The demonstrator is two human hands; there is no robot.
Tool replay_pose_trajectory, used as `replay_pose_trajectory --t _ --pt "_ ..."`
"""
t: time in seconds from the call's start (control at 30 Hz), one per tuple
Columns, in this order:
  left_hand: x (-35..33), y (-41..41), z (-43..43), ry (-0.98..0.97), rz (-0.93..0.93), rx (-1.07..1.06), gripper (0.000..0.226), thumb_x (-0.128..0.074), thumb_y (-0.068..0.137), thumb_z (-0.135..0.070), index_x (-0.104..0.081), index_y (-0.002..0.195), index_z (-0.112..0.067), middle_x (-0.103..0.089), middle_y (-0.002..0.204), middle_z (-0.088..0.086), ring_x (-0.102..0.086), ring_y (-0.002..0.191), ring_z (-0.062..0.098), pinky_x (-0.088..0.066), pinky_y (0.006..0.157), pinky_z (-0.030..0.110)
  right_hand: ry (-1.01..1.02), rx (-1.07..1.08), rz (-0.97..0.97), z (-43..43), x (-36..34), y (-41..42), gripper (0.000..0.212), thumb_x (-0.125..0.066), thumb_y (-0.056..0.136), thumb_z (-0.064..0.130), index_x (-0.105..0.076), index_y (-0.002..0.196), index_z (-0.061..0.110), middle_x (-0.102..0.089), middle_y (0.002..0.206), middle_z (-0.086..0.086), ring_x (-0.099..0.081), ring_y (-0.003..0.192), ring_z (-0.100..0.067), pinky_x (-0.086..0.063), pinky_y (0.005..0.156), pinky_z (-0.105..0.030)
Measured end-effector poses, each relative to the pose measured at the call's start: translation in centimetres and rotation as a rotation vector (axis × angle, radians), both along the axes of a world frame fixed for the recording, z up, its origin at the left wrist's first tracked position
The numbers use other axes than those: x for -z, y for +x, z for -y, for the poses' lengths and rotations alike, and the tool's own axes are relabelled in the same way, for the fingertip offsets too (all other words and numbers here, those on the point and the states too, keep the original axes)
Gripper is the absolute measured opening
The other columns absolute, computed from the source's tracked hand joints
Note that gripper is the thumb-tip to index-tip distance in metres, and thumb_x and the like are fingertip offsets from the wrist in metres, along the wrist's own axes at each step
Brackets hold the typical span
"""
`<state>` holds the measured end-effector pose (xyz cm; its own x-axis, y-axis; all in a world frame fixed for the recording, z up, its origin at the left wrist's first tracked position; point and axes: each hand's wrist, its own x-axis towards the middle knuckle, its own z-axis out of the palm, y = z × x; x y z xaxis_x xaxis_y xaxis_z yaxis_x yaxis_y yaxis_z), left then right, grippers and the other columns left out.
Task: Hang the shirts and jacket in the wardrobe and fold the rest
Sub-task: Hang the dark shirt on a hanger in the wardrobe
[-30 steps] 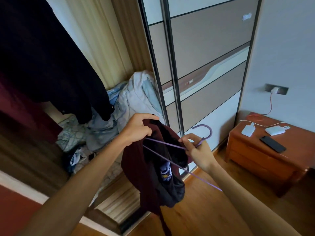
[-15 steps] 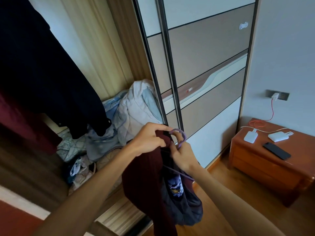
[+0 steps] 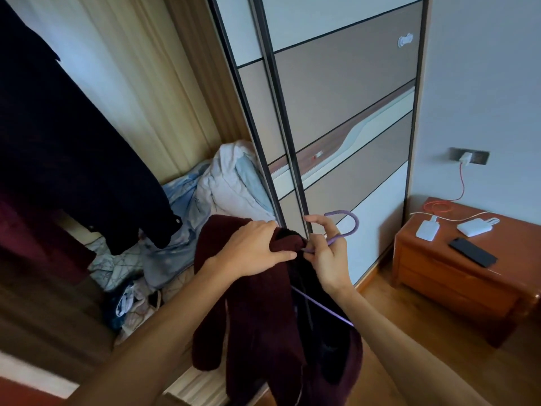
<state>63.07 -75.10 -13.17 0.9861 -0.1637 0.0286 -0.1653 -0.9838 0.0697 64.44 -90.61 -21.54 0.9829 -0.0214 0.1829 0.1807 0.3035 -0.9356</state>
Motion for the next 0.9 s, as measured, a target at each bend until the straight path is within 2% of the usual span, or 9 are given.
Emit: replay_pose_trajectory --t 0.1,0.2,0.3,0.37,0.43,0.6,0.73,0.8,0.9 --pt "-0.2 0.7 0.9 0.024 0.067 0.035 0.05 -0.07 0.074 -0.07 -0.044 0.07 -0.028 -0.046 0.069 -0.014 -0.052 0.074 0.016 -0.038 0.063 0.035 -0.031 0.005 -0.012 0.9 0.0 0.5 0.033 -0.038 0.095 -0.002 -0.059 0.113 0.014 -0.036 0.056 0.006 -0.036 0.046 -0.006 -0.039 0.05 -0.017" --pt "0.5 1.6 0.9 -0.029 0.109 -0.005 0.053 -0.07 0.074 -0.07 -0.064 0.085 -0.019 -0.058 0.07 -0.01 -0.061 0.075 0.019 -0.05 0.067 0.037 -0.216 0.094 0.04 2.1 -0.3 1.5 0.011 -0.053 0.099 0.022 -0.056 0.109 0.024 -0.059 0.075 0.009 -0.06 0.059 -0.006 -0.047 0.062 -0.02" --pt "0.9 2.3 -0.2 -0.108 0.163 -0.097 0.054 -0.068 0.074 -0.071 -0.069 0.099 -0.023 -0.07 0.081 -0.003 -0.066 0.082 0.023 -0.055 0.074 0.04 -0.42 0.292 0.169 3.6 1.3 0.5 0.028 -0.067 0.09 0.035 -0.054 0.113 0.025 -0.058 0.098 0.012 -0.057 0.092 -0.003 -0.043 0.08 -0.011" --pt "1.0 2.5 -1.1 -0.151 0.215 -0.133 0.057 -0.07 0.076 -0.067 -0.07 0.108 -0.02 -0.072 0.088 0.002 -0.067 0.086 0.025 -0.053 0.074 0.036 -0.594 0.285 0.224 4.5 3.8 -0.9 0.018 -0.067 0.088 0.034 -0.057 0.1 0.026 -0.056 0.092 0.012 -0.054 0.087 -0.007 -0.043 0.075 -0.013" --pt "0.8 2.6 -1.5 -0.181 0.26 -0.151 0.056 -0.07 0.076 -0.065 -0.07 0.109 -0.019 -0.071 0.084 0.002 -0.067 0.083 0.024 -0.051 0.071 0.034 -0.808 0.029 0.087 5.1 7.2 -1.7 0.011 -0.063 0.087 0.039 -0.061 0.088 0.028 -0.063 0.08 0.007 -0.059 0.076 -0.012 -0.051 0.068 -0.026" --pt "-0.1 2.3 -2.4 -0.269 0.311 -0.181 0.055 -0.069 0.072 -0.07 -0.072 0.107 -0.028 -0.07 0.069 -0.004 -0.064 0.063 0.011 -0.056 0.07 0.036 -1.134 -0.539 -0.335 4.5 14.3 -2.4 0.044 -0.059 0.089 0.052 -0.062 0.12 0.019 -0.068 0.114 0.0 -0.064 0.099 -0.017 -0.057 0.084 -0.029" --pt "-1.3 1.2 -2.9 -0.323 0.333 -0.197 0.055 -0.072 0.07 -0.068 -0.074 0.106 -0.027 -0.063 0.053 -0.005 -0.06 0.052 0.007 -0.057 0.067 0.038 -1.102 -0.412 -0.539 3.5 19.7 -0.5 0.09 -0.064 0.068 0.069 -0.045 0.132 0.008 -0.055 0.131 -0.009 -0.056 0.101 -0.021 -0.051 0.078 -0.03" --pt "-1.9 0.4 -2.9 -0.358 0.338 -0.203 0.059 -0.071 0.067 -0.07 -0.075 0.105 -0.025 -0.061 0.05 -0.004 -0.056 0.046 0.005 -0.057 0.066 0.037 -1.085 -0.362 -0.571 2.7 22.1 0.6 0.105 -0.062 0.062 0.071 -0.037 0.142 0.007 -0.046 0.142 -0.012 -0.053 0.118 -0.029 -0.052 0.091 -0.037" --pt "-2.3 -0.9 -3.0 -0.4 0.336 -0.212 0.07 -0.066 0.062 -0.076 -0.074 0.107 -0.022 -0.063 0.05 -0.001 -0.056 0.044 0.007 -0.057 0.066 0.038 -0.982 -0.159 -0.57 2.1 20.2 0.5 0.108 -0.071 0.078 0.054 -0.013 0.152 0.002 -0.027 0.154 -0.017 -0.036 0.137 -0.039 -0.04 0.107 -0.047"
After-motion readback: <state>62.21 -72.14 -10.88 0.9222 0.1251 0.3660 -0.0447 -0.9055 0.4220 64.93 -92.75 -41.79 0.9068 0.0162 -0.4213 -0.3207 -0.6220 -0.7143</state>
